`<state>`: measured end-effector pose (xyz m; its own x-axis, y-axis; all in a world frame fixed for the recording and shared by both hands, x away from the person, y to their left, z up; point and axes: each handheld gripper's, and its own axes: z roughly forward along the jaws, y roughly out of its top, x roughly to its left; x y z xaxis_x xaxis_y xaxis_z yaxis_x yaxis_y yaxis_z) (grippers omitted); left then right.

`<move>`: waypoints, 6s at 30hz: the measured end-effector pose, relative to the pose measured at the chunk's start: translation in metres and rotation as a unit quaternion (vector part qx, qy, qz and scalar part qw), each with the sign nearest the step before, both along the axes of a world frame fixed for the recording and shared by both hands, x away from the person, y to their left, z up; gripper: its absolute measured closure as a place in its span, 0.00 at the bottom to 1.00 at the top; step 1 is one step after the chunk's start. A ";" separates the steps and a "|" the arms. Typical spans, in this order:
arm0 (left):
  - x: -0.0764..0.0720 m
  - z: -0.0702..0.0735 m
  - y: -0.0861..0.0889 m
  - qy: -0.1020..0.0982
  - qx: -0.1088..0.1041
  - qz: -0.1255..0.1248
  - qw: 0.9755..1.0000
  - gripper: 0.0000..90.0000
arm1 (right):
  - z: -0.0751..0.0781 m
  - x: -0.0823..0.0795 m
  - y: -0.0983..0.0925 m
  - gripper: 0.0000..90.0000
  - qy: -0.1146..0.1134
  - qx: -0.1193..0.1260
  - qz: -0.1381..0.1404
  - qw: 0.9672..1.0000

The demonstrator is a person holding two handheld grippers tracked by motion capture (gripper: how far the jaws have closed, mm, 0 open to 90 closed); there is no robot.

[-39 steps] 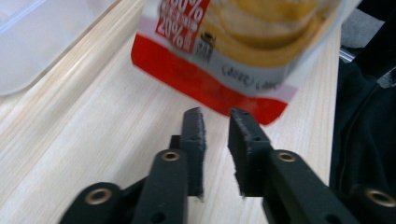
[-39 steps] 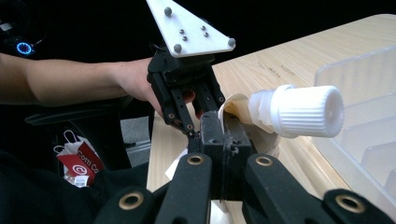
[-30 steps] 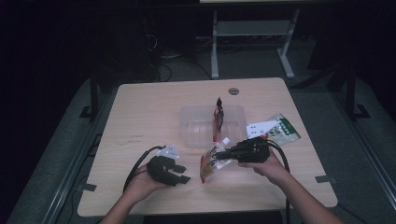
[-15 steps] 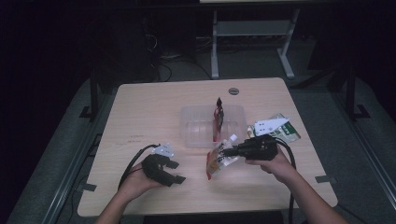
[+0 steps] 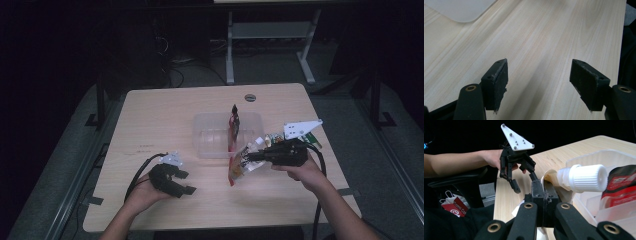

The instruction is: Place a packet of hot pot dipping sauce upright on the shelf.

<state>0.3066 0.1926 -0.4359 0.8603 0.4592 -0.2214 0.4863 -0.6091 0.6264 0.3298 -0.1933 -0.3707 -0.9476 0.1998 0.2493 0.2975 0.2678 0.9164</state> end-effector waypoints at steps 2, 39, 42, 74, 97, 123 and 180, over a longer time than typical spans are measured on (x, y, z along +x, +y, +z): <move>0.000 0.000 0.001 0.001 0.000 0.002 1.000 0.34 | 0.002 0.001 -0.002 1.00 0.000 0.001 -0.002 1.000; 0.002 -0.002 0.003 0.006 0.000 0.002 1.000 0.34 | 0.040 0.053 -0.041 1.00 -0.031 -0.019 -0.075 0.997; 0.002 -0.002 0.002 0.004 0.000 0.002 1.000 0.34 | 0.042 0.058 -0.044 1.00 -0.031 -0.026 -0.080 0.996; 0.003 -0.004 0.001 0.014 0.003 0.000 1.000 0.34 | 0.023 0.089 -0.062 1.00 -0.001 -0.060 -0.125 0.990; 0.002 -0.006 -0.001 0.015 0.007 -0.009 1.000 0.34 | 0.002 0.103 -0.042 0.99 0.010 -0.068 -0.130 0.989; 0.003 -0.009 -0.002 0.018 0.009 -0.014 1.000 0.34 | -0.012 0.109 -0.030 0.92 0.030 -0.059 -0.139 0.988; 0.000 -0.004 0.002 0.006 0.010 -0.018 1.000 0.32 | -0.004 0.022 -0.057 0.25 0.011 -0.132 -0.187 0.973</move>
